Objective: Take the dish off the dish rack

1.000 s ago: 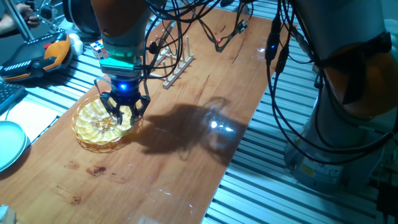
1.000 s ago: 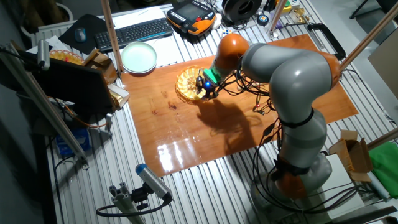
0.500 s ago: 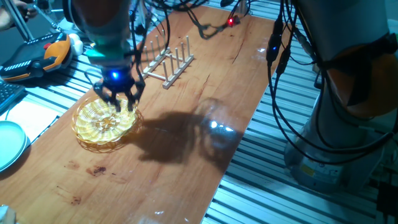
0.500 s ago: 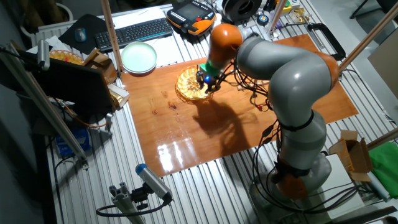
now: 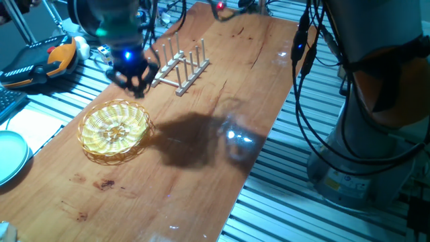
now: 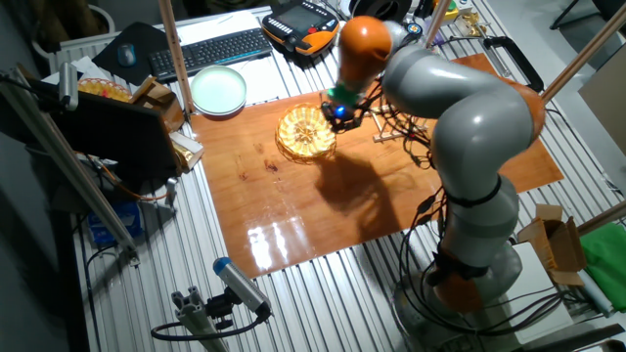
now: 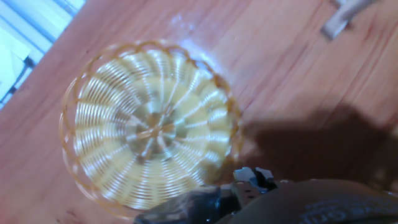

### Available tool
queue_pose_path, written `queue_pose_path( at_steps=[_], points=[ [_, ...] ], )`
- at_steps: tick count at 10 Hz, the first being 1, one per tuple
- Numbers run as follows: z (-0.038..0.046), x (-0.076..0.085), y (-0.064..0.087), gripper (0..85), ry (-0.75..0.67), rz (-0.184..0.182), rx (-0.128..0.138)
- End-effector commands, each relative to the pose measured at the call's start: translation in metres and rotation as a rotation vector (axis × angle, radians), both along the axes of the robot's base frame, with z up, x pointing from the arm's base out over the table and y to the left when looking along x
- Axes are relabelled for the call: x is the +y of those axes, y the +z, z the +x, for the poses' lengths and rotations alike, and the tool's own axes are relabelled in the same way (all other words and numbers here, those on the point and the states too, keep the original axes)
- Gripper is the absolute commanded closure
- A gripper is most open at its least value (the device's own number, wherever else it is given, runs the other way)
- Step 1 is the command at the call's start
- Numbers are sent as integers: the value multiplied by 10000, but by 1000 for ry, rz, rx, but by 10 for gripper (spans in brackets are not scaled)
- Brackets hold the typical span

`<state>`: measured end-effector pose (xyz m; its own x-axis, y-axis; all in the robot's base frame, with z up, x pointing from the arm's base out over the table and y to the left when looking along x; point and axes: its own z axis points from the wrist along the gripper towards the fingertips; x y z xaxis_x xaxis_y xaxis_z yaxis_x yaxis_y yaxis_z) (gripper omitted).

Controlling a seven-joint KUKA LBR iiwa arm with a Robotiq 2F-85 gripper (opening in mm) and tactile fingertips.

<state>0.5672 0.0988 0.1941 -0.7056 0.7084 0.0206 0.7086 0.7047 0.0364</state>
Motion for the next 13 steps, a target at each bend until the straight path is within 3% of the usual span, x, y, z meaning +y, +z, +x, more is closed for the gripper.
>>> queue_pose_path(
  at_steps=[1,4,8,13],
  points=[
    [-18,-131,279,843,27,-14,-2],
    [-155,-407,352,843,108,-17,-16],
    [-296,-428,474,843,161,-53,-10],
    [-354,-430,536,843,247,-64,-1]
  ],
)
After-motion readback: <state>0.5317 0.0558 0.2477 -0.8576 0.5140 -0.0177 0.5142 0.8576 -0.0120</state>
